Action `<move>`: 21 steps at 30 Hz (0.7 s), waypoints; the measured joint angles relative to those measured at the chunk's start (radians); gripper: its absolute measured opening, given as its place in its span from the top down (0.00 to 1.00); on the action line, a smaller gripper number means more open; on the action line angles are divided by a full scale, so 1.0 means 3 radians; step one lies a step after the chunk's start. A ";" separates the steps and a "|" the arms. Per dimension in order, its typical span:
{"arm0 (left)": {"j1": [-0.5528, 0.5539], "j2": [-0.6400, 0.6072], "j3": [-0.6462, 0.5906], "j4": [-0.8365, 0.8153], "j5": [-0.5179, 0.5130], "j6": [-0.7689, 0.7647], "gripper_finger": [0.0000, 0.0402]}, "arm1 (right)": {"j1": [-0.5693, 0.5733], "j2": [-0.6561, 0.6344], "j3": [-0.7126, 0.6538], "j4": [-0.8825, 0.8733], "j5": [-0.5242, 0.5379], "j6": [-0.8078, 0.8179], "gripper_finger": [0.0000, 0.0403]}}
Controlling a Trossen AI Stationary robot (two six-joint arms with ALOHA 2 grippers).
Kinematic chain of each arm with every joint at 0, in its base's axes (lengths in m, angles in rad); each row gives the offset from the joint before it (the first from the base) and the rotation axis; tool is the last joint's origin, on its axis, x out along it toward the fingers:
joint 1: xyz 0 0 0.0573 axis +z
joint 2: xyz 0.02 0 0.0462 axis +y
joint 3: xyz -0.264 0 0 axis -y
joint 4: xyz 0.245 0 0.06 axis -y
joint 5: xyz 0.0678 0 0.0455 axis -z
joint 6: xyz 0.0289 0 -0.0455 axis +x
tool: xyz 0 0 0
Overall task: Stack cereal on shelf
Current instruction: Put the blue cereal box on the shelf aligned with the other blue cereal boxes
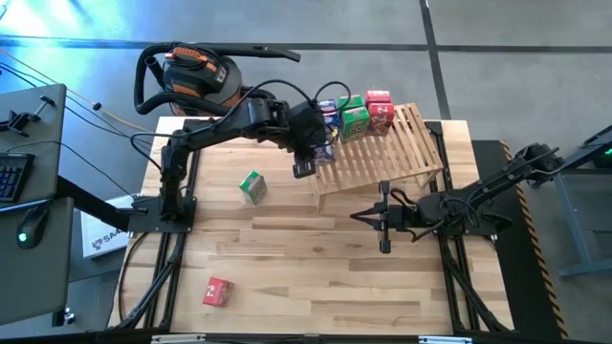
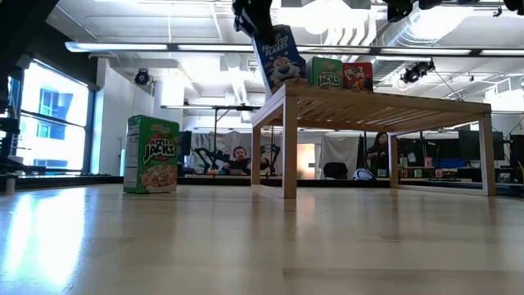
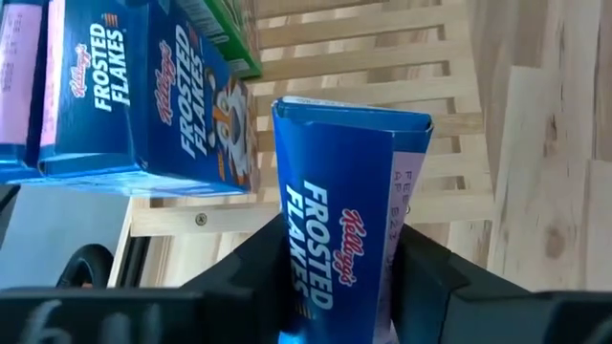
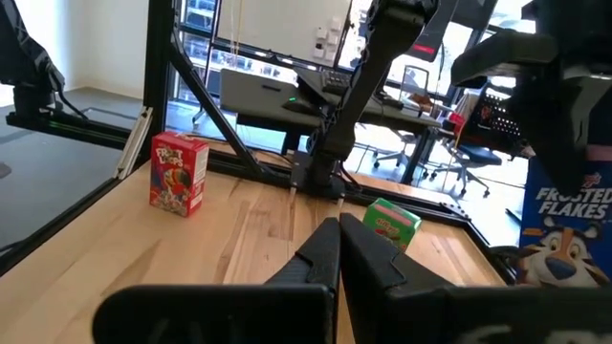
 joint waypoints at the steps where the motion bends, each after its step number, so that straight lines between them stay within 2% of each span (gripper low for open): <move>1: 0.0000 0.0001 0.0000 0.0015 -0.0001 0.0009 0.66 | 0.0000 0.0000 0.0000 0.0000 0.0000 0.0000 1.00; 12: -0.0009 0.0001 -0.0001 0.0100 0.0004 0.0096 0.48 | 0.0000 0.0000 0.0000 0.0001 -0.0001 0.0000 1.00; 21: -0.0009 0.0001 -0.0003 0.0296 0.0001 0.0237 0.48 | 0.0000 0.0000 0.0000 0.0001 -0.0001 0.0000 1.00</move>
